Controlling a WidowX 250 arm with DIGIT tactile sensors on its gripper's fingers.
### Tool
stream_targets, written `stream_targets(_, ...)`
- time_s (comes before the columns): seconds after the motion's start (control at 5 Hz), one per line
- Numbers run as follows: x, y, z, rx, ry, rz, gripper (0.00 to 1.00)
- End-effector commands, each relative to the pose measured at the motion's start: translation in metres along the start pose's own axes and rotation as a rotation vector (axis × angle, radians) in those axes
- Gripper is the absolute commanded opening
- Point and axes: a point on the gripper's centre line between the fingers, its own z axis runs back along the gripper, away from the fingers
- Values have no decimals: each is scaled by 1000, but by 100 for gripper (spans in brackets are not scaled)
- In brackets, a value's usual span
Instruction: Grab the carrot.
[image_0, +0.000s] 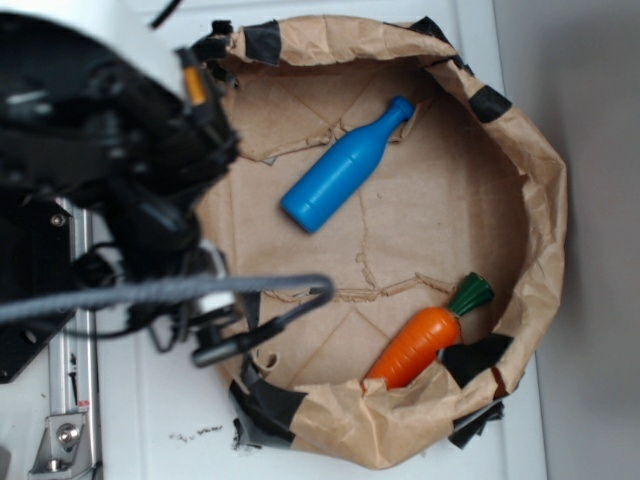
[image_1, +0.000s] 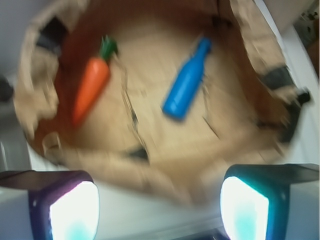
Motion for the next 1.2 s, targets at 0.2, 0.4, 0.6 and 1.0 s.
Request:
stream_targets(0.2,41,-5,-77,-16,-54,406,100)
stream_targets(0.4,46,-23,-87,-35,-39,386,100)
stream_targets(0.6,50,-49,-90,-79,-17,368,100)
stream_targets(1.0,59,-70,-126,-45,8,362,100)
